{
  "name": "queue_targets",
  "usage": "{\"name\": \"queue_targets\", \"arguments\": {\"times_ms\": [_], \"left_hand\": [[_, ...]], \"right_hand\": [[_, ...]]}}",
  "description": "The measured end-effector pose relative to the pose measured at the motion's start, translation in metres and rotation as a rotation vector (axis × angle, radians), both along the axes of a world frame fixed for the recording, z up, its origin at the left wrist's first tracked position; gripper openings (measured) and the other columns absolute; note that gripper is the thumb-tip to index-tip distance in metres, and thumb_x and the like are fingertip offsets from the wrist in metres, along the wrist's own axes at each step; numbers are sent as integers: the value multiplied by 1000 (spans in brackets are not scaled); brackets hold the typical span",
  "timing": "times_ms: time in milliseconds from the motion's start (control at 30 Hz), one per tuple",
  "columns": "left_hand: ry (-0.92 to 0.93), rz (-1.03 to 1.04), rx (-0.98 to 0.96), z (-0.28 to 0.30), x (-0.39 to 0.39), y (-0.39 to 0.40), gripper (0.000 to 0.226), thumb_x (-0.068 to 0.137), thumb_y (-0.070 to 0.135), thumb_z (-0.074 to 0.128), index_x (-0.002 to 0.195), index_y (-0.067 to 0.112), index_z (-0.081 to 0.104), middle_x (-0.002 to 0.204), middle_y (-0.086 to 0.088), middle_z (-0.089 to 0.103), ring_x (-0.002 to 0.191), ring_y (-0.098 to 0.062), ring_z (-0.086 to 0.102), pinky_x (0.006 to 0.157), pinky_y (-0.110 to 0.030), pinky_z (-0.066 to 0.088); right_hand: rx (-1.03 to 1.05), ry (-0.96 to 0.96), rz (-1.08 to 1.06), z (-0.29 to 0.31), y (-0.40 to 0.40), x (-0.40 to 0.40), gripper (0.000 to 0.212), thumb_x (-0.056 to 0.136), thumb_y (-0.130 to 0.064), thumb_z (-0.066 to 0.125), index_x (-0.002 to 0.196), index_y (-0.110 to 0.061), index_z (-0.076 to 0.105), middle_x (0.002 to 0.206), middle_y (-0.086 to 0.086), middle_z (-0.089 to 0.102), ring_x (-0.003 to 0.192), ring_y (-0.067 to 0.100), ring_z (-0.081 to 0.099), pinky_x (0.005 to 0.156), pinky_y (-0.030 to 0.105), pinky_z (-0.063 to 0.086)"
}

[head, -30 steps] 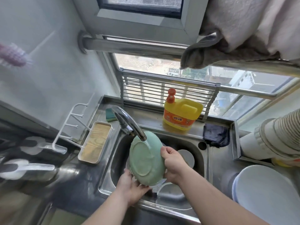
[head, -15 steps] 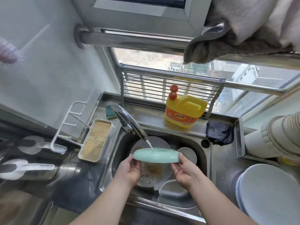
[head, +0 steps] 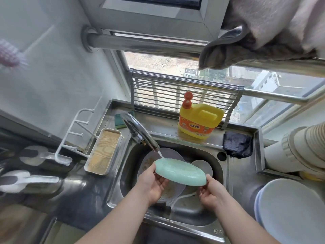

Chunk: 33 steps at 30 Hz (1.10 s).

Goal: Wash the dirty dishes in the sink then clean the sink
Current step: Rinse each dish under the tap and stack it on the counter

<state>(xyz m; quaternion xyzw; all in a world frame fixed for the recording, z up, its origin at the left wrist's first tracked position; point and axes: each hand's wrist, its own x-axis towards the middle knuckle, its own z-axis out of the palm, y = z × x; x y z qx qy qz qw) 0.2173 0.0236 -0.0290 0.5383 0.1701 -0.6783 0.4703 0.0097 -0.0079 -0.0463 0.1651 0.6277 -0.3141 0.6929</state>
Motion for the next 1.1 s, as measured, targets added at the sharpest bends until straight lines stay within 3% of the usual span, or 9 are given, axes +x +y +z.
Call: {"name": "queue_targets", "arguments": {"times_ms": [100, 267, 467, 600, 667, 733, 800, 933, 1100], "left_hand": [[24, 100, 2, 3, 17, 16, 33, 109, 28, 56, 118, -1, 69, 105, -19, 79, 81, -29, 80, 55, -34, 64], [40, 327, 54, 4, 47, 32, 22, 108, 17, 57, 104, -3, 63, 78, -20, 74, 62, -25, 77, 51, -31, 63], [46, 451, 142, -3, 72, 50, 22, 109, 16, 55, 102, -4, 61, 76, -18, 73, 53, -24, 73, 49, -30, 62], [25, 352, 209, -10, 76, 61, 23, 111, 18, 49, 106, 1, 63, 78, -17, 75, 55, -27, 73, 45, -30, 59], [-6, 259, 211, -14, 76, 65, 32, 112, 25, 45, 108, 1, 66, 83, -21, 77, 77, -37, 75, 65, -47, 60], [-16, 176, 211, -18, 74, 65, 46, 114, 37, 37, 111, 3, 67, 90, -23, 78, 94, -41, 70, 74, -58, 54], [-22, 123, 219, -21, 70, 62, 49, 114, 42, 32, 111, 6, 66, 93, -21, 79, 97, -40, 69, 75, -55, 55], [-58, 11, 223, -25, 54, 53, 44, 113, 44, 39, 92, 14, 62, 84, -12, 79, 89, -30, 70, 64, -40, 60], [-53, -171, 100, -18, 29, 27, 42, 111, 40, 48, 115, 7, 74, 106, -13, 80, 88, -29, 79, 66, -39, 63]], "right_hand": [[-23, -22, -4, 1, -11, 19, 27, 109, -30, 56, 118, -7, 66, 86, 7, 72, 48, 16, 70, 38, 21, 52], [-101, -92, 85, 12, -36, 64, 26, 107, -28, 58, 116, -4, 63, 79, 16, 74, 67, 22, 68, 42, 23, 55], [-187, -88, 320, 31, -36, 103, 25, 105, -25, 63, 121, -5, 65, 91, 17, 80, 69, 27, 78, 50, 30, 58], [-254, -45, 521, 34, -15, 107, 22, 110, -26, 54, 125, -14, 65, 95, 12, 80, 79, 27, 77, 61, 35, 60], [-281, -40, 583, 33, -2, 99, 25, 111, -28, 50, 123, -18, 69, 86, 6, 80, 72, 23, 73, 59, 34, 58], [-299, -34, 602, 28, 8, 87, 28, 112, -30, 46, 121, -22, 72, 85, 3, 77, 72, 21, 66, 58, 33, 54], [-295, -4, 577, 21, 16, 69, 30, 113, -32, 45, 119, -30, 74, 87, 1, 76, 77, 22, 60, 63, 33, 49], [-251, 58, 472, 7, 28, 27, 34, 114, -31, 41, 116, -38, 74, 88, -1, 78, 77, 21, 60, 63, 32, 48], [-166, 118, 313, -6, 36, -13, 30, 111, -23, 45, 118, -30, 72, 81, 2, 73, 69, 21, 58, 58, 27, 46]]}}
